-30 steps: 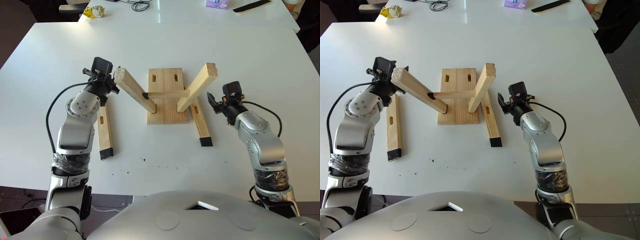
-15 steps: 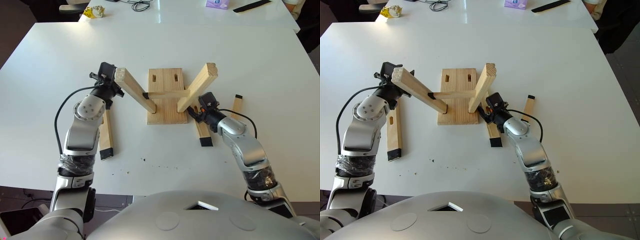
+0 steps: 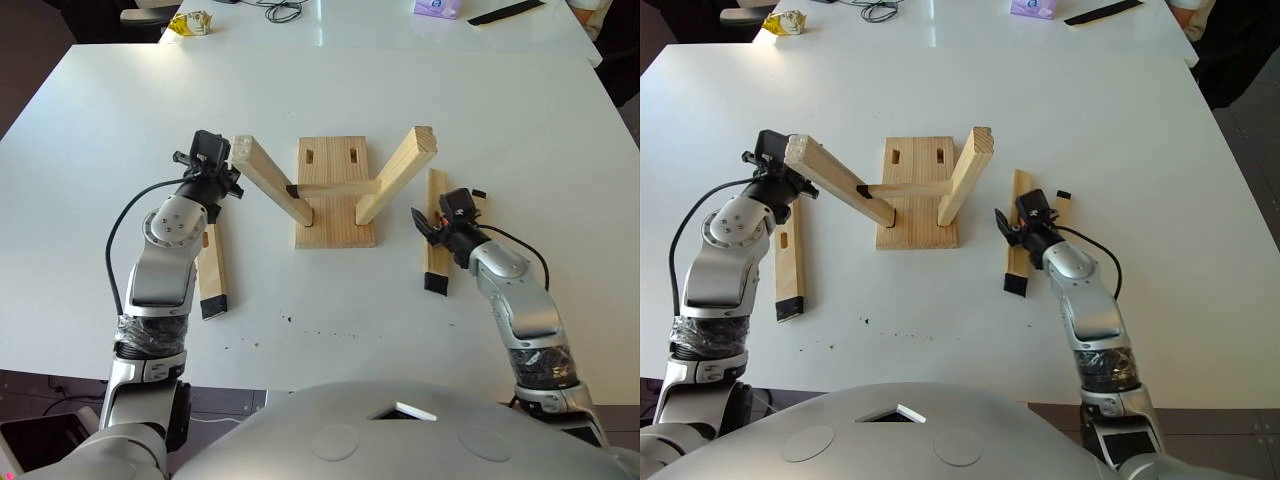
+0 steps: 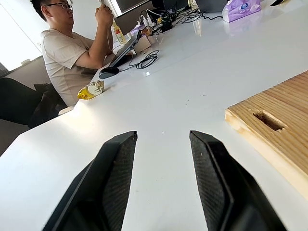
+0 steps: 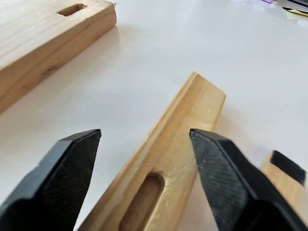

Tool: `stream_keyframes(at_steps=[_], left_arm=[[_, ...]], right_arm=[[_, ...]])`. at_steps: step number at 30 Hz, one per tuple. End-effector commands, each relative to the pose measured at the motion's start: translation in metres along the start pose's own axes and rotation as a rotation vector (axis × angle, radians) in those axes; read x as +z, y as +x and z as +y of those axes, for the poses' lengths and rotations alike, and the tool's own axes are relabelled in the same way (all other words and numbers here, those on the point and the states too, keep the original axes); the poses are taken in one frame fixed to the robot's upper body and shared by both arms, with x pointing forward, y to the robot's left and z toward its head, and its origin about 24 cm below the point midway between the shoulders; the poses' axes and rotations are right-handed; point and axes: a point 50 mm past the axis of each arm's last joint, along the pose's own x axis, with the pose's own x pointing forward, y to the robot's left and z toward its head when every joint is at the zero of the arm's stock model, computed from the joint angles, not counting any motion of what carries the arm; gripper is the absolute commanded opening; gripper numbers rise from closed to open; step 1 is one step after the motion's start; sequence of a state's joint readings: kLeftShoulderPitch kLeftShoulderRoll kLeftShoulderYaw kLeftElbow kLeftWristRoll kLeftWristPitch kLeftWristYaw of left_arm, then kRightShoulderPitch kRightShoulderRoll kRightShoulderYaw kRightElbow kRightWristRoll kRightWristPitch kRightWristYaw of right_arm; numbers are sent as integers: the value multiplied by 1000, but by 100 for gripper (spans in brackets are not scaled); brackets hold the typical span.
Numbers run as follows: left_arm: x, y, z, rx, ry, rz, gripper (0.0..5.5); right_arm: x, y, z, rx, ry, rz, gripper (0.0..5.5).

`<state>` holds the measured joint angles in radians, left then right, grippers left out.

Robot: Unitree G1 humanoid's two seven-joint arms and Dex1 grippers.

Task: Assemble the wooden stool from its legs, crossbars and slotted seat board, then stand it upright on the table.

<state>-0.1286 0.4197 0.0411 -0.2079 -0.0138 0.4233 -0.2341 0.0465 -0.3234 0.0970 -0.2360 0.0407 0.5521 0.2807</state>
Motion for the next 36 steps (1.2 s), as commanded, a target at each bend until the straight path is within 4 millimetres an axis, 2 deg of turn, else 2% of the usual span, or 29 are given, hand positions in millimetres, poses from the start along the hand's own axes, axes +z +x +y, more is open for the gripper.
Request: stream_keyframes(at_steps=[1,4,7,11,15,21,27,31,36], left_arm=[[-3,-5,4,27,14,11,203],[-8,-13,11,21,34,37,203],[-19,-29,13,-72,38,109,203],[-24,-43,1,-243,22,169,203],[-24,-57,-21,-485,20,225,203],[-5,-69,-30,-766,-133,279,203],[13,-70,-32,-896,-292,272,203],[20,-73,-43,-978,-350,263,203],[21,-70,-63,-1042,-346,266,203]], right_arm=[[-11,-12,-13,-21,-5,62,342],[2,-15,-18,-24,-15,22,342],[23,-16,-26,-44,-8,-54,342],[44,-17,-36,-71,6,-139,342],[61,-10,-50,-79,-5,-195,342],[86,8,-65,-10,-49,-263,342],[98,22,-88,-17,-76,-267,342],[103,34,-84,40,-88,-275,342],[111,62,-62,183,-47,-318,342]])
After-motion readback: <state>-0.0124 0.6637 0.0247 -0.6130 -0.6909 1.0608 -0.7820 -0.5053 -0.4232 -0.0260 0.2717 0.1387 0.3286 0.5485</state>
